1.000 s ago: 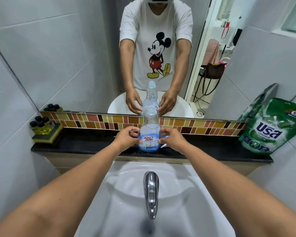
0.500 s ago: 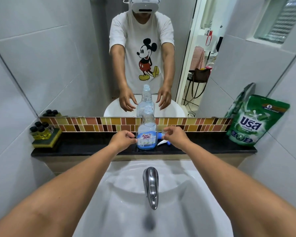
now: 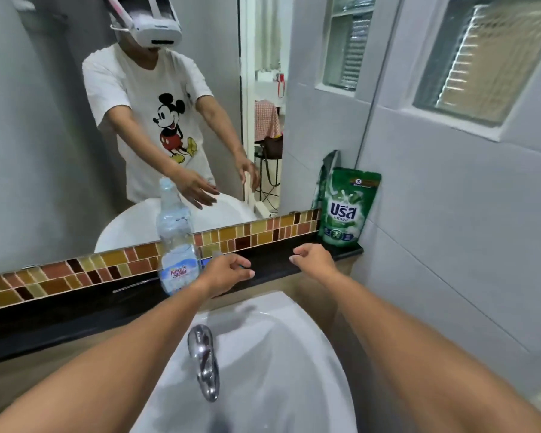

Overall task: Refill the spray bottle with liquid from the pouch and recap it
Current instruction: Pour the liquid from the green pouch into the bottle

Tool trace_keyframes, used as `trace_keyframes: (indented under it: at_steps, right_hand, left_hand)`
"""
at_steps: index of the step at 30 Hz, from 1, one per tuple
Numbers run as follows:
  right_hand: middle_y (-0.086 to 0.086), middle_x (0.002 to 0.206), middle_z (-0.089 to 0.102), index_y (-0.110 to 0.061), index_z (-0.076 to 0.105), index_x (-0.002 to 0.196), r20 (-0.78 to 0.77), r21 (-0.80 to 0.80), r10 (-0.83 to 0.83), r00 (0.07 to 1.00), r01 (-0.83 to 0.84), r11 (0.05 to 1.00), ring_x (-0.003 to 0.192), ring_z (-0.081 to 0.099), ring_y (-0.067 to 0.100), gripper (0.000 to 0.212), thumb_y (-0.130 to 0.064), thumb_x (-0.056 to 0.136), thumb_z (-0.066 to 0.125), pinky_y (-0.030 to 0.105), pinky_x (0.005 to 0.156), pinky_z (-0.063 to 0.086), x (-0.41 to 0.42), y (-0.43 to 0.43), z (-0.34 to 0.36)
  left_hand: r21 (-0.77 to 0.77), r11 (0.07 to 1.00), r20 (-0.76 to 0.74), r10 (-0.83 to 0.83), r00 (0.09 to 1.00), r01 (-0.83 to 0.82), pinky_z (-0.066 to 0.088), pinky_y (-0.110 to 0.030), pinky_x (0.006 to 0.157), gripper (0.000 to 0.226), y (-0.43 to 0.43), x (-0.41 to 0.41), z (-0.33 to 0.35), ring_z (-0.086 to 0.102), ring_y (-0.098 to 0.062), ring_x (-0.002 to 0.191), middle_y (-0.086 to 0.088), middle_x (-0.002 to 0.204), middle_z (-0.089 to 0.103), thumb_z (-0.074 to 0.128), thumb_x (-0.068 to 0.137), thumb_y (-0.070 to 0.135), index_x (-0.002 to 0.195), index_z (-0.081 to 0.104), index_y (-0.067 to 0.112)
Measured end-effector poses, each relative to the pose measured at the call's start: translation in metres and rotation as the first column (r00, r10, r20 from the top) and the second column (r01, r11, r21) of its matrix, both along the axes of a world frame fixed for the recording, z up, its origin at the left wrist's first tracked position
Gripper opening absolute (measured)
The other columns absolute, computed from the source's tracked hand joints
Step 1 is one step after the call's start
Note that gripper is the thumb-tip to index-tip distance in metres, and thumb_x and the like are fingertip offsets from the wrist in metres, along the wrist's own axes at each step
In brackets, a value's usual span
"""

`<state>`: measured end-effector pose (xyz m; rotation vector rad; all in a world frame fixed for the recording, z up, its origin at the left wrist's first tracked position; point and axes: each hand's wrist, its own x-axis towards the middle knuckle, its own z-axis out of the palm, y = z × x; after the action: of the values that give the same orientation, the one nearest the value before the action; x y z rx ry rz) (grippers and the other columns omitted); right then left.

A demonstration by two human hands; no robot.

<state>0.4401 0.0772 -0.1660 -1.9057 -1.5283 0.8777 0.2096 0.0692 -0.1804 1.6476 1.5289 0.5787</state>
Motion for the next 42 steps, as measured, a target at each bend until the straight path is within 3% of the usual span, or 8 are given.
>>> trace_keyframes:
  at_steps: [7, 14, 19, 24, 32, 35, 38, 42]
  right_hand:
    - [0.011, 0.128, 0.066, -0.012, 0.062, 0.128, -0.066, -0.012, -0.254, 0.965, 0.254, 0.967, 0.117, 0.06, 0.029, 0.038, -0.025, 0.092, 0.065, 0.035, 0.101, 0.047, 0.113, 0.039, -0.009]
    - [0.013, 0.149, 0.048, -0.008, 0.037, 0.148, -0.072, -0.036, -0.28, 0.957, 0.279, 0.96, 0.133, 0.049, 0.033, 0.054, -0.018, 0.098, 0.056, 0.033, 0.105, 0.039, 0.177, 0.096, -0.029]
    - [0.004, 0.132, 0.064, -0.021, 0.046, 0.139, -0.184, 0.029, -0.259, 0.948, 0.269, 0.963, 0.109, 0.062, 0.026, 0.041, -0.014, 0.099, 0.053, 0.032, 0.087, 0.047, 0.187, 0.127, -0.05]
    - [0.001, 0.115, 0.07, -0.018, 0.055, 0.13, -0.196, 0.106, -0.294, 0.936, 0.318, 0.942, 0.1, 0.065, 0.024, 0.031, -0.018, 0.099, 0.055, 0.032, 0.086, 0.052, 0.19, 0.14, -0.058]
    - [-0.006, 0.087, 0.071, -0.022, 0.067, 0.097, -0.191, 0.165, -0.306, 0.933, 0.338, 0.927, 0.084, 0.07, 0.023, 0.005, -0.021, 0.093, 0.063, 0.036, 0.076, 0.057, 0.187, 0.138, -0.053]
    - [-0.002, 0.086, 0.074, -0.023, 0.067, 0.088, -0.193, 0.176, -0.3, 0.934, 0.334, 0.926, 0.081, 0.069, 0.025, 0.004, -0.021, 0.092, 0.065, 0.037, 0.074, 0.055, 0.178, 0.129, -0.044]
    - [0.002, 0.093, 0.075, -0.02, 0.068, 0.095, -0.205, 0.201, -0.264, 0.943, 0.304, 0.931, 0.085, 0.068, 0.025, 0.004, -0.019, 0.092, 0.064, 0.036, 0.077, 0.054, 0.167, 0.119, -0.03]
    - [-0.005, 0.089, 0.073, -0.024, 0.065, 0.089, -0.205, 0.238, -0.181, 0.962, 0.228, 0.944, 0.081, 0.069, 0.02, 0.006, -0.02, 0.094, 0.064, 0.034, 0.073, 0.056, 0.15, 0.098, -0.003]
  left_hand:
    - [0.013, 1.0, 0.034, 0.006, 0.999, -0.007, 0.045, -0.04, 0.108, 0.046, 0.072, 0.102, 0.007, 0.053, -0.023, 0.13, -0.003, 0.14, 0.058, 0.066, 0.096, 0.028, 0.14, 0.056, 0.019]
    - [-0.068, 0.997, 0.152, 0.05, 0.987, -0.04, 0.037, -0.038, 0.114, 0.052, 0.151, 0.204, -0.006, 0.046, -0.025, 0.138, -0.01, 0.15, 0.05, 0.06, 0.099, 0.014, 0.149, 0.044, 0.012]
    - [-0.134, 0.989, 0.263, 0.092, 0.96, -0.058, 0.037, -0.045, 0.116, 0.068, 0.194, 0.236, -0.026, 0.043, -0.029, 0.14, -0.011, 0.155, 0.042, 0.055, 0.096, -0.002, 0.156, 0.03, 0.015]
    - [-0.165, 0.982, 0.419, 0.155, 0.895, -0.093, 0.053, -0.024, 0.085, 0.068, 0.215, 0.251, -0.042, 0.05, -0.026, 0.135, -0.011, 0.144, 0.054, 0.043, 0.09, -0.021, 0.152, 0.035, 0.006]
    - [-0.169, 0.974, 0.45, 0.212, 0.868, -0.15, 0.049, -0.019, 0.067, 0.046, 0.191, 0.254, -0.03, 0.058, -0.013, 0.106, -0.007, 0.126, 0.063, 0.045, 0.096, -0.012, 0.138, 0.048, 0.006]
    - [-0.17, 0.975, 0.432, 0.205, 0.878, -0.143, 0.044, -0.023, 0.067, 0.031, 0.177, 0.239, -0.025, 0.058, -0.011, 0.086, -0.002, 0.104, 0.065, 0.048, 0.097, -0.009, 0.12, 0.055, 0.012]
    - [-0.191, 0.974, 0.419, 0.193, 0.887, -0.122, 0.045, -0.033, 0.076, 0.025, 0.16, 0.215, -0.018, 0.06, -0.02, 0.094, -0.003, 0.096, 0.066, 0.054, 0.095, -0.004, 0.105, 0.059, 0.018]
    - [-0.179, 0.976, 0.427, 0.191, 0.884, -0.124, 0.047, -0.035, 0.084, 0.039, 0.131, 0.171, 0.007, 0.066, -0.017, 0.093, -0.001, 0.101, 0.072, 0.065, 0.092, 0.007, 0.129, 0.054, 0.018]
